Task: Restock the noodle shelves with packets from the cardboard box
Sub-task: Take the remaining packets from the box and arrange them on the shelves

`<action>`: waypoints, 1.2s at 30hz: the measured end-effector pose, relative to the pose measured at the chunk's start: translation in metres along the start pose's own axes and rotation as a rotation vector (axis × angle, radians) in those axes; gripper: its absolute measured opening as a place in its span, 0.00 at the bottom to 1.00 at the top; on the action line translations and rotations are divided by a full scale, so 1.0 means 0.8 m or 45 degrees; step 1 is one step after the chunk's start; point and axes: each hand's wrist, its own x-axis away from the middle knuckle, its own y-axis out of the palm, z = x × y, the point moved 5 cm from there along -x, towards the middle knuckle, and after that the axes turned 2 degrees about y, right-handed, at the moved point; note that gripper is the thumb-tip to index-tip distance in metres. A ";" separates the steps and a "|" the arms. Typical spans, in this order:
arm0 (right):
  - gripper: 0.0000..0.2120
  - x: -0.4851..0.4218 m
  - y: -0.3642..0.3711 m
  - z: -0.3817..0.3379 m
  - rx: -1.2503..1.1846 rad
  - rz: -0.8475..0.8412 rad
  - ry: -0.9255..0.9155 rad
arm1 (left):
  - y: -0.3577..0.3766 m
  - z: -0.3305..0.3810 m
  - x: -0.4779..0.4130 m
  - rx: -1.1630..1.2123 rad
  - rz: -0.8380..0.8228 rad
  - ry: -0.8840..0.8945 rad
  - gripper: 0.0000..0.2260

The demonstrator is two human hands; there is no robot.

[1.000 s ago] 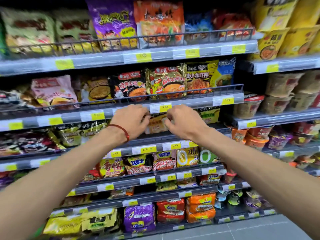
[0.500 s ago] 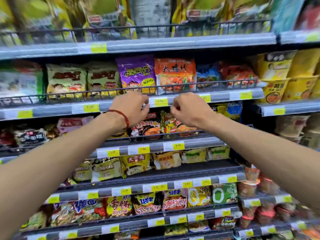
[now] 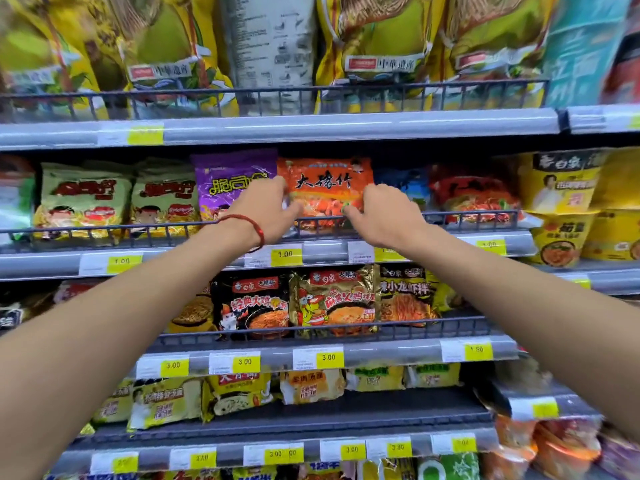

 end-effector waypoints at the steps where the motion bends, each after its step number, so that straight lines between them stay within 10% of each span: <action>1: 0.21 -0.006 0.005 0.004 -0.039 -0.050 0.042 | 0.007 0.000 -0.008 0.004 -0.041 -0.047 0.19; 16: 0.27 -0.054 0.039 0.002 -0.443 -0.137 0.227 | 0.040 0.013 -0.051 -0.046 -0.170 -0.255 0.18; 29: 0.36 -0.059 0.039 -0.001 -0.525 -0.167 0.255 | 0.058 -0.001 -0.054 0.601 -0.114 -0.354 0.14; 36: 0.33 -0.065 0.044 0.013 -0.550 -0.160 0.300 | 0.070 0.004 -0.059 0.322 -0.104 -0.319 0.20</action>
